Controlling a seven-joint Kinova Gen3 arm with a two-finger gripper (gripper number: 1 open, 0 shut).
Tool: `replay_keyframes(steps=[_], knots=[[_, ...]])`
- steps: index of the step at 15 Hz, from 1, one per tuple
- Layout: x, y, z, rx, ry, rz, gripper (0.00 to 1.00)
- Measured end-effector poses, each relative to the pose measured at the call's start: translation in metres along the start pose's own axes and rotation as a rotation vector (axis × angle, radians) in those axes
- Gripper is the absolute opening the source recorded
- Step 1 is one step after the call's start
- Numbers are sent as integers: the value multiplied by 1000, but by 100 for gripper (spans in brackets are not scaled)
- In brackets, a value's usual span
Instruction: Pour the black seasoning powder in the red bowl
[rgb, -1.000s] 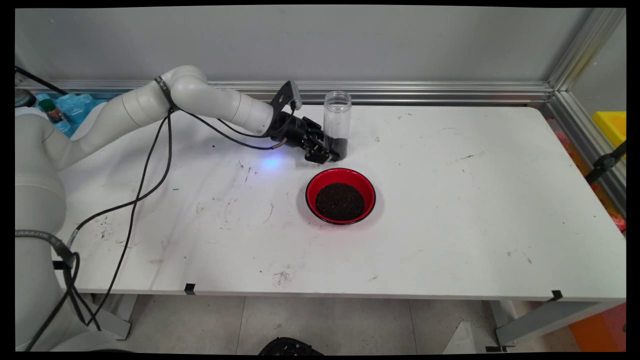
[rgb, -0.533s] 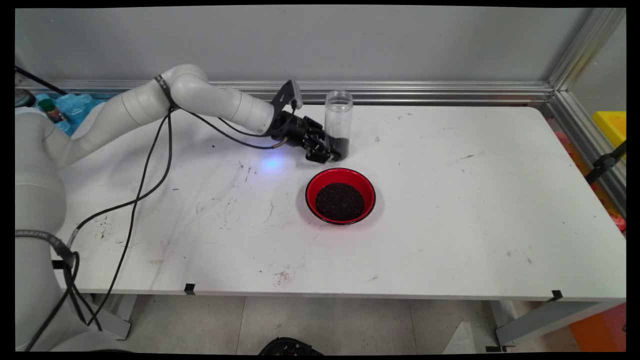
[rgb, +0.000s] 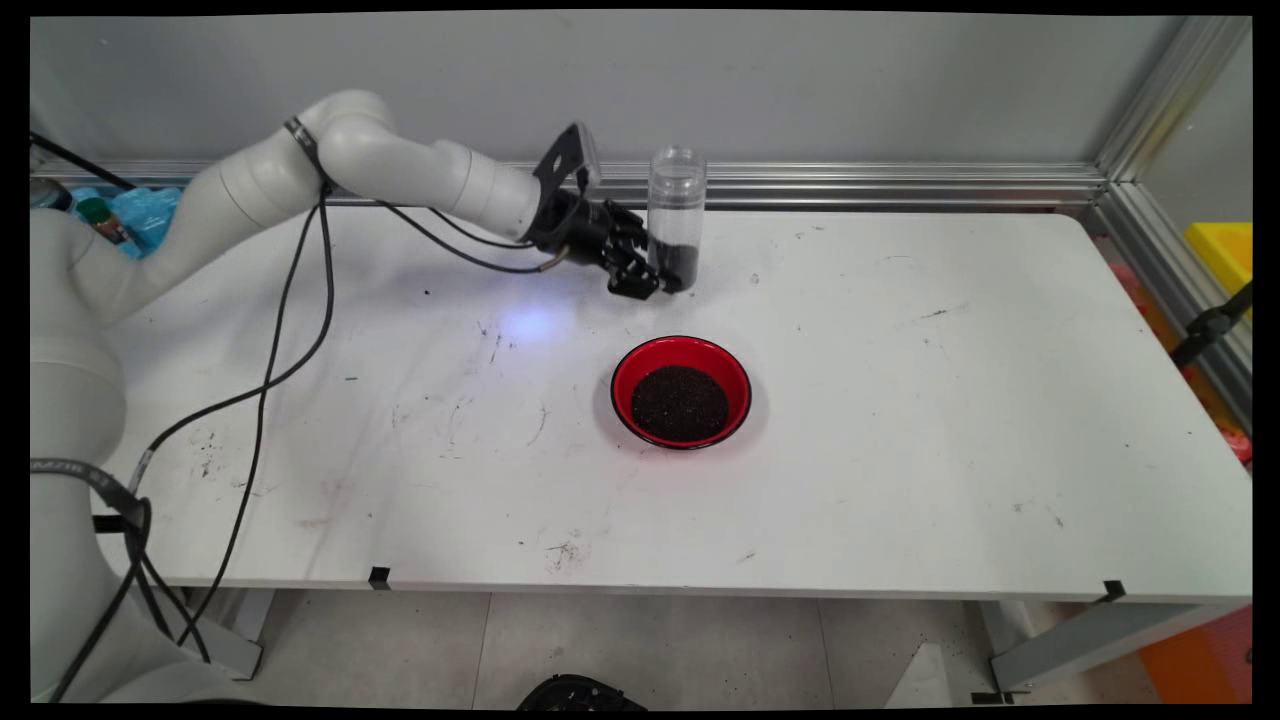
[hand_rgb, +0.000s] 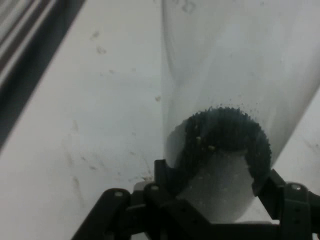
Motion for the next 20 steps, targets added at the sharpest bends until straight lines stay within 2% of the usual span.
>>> replay_keyframes(steps=[6,12,20], knots=[[30,2,-28,45,-1,103,0],[45,7,-48,88,-16,220,0],[48,23,-63,146,-58,563,0]])
